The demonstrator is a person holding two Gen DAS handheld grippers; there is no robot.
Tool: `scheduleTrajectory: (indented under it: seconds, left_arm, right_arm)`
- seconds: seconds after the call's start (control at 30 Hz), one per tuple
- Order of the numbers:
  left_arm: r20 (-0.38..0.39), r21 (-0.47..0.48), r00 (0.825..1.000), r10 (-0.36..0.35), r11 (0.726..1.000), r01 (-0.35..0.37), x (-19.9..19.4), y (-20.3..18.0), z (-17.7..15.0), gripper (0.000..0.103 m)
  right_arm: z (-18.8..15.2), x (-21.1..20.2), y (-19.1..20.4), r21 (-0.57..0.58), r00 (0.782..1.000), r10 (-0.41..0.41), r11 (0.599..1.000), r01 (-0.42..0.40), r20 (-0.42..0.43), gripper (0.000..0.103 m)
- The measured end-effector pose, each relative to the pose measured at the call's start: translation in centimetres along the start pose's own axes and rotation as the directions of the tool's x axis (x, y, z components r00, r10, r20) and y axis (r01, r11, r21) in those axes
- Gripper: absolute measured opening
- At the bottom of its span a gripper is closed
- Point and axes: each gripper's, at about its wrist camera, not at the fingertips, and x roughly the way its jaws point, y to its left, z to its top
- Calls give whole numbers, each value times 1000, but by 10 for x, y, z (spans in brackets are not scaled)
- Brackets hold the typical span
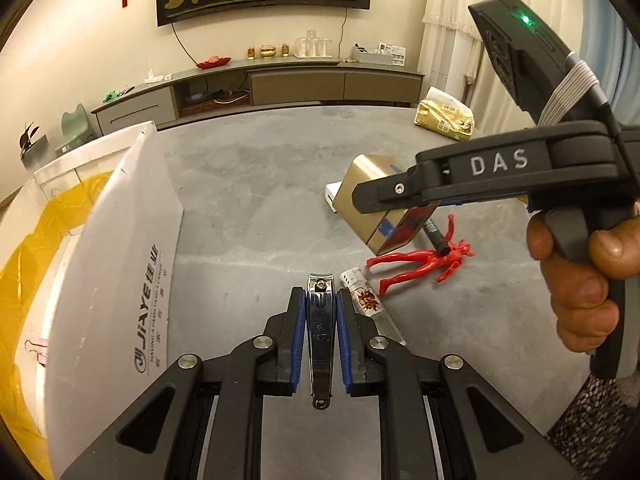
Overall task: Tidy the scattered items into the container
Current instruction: 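Grasp the gold tin with the right tool while the left tool grasps the nail clipper, then carry the gold tin and nail clipper with both tools over the white box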
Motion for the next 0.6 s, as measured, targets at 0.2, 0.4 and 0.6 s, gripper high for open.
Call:
scheduleTrajectory:
  seconds: [0.2, 0.4, 0.6]
  left_arm:
    - [15, -14, 1000, 16, 1000, -16, -20, 1, 0, 16]
    - [27, -21, 999, 36, 999, -36, -44, 1, -4, 16]
    - [41, -26, 998, 56, 998, -55, -68, -3, -6, 16]
  right_arm:
    - [-9, -5, 18, -53, 999, -27, 998, 28, 20, 52]
    - [-20, -13, 41, -130, 996, -73, 988, 81, 59, 52]
    - [-32, -20, 56, -163, 995, -65, 984, 76, 74, 52]
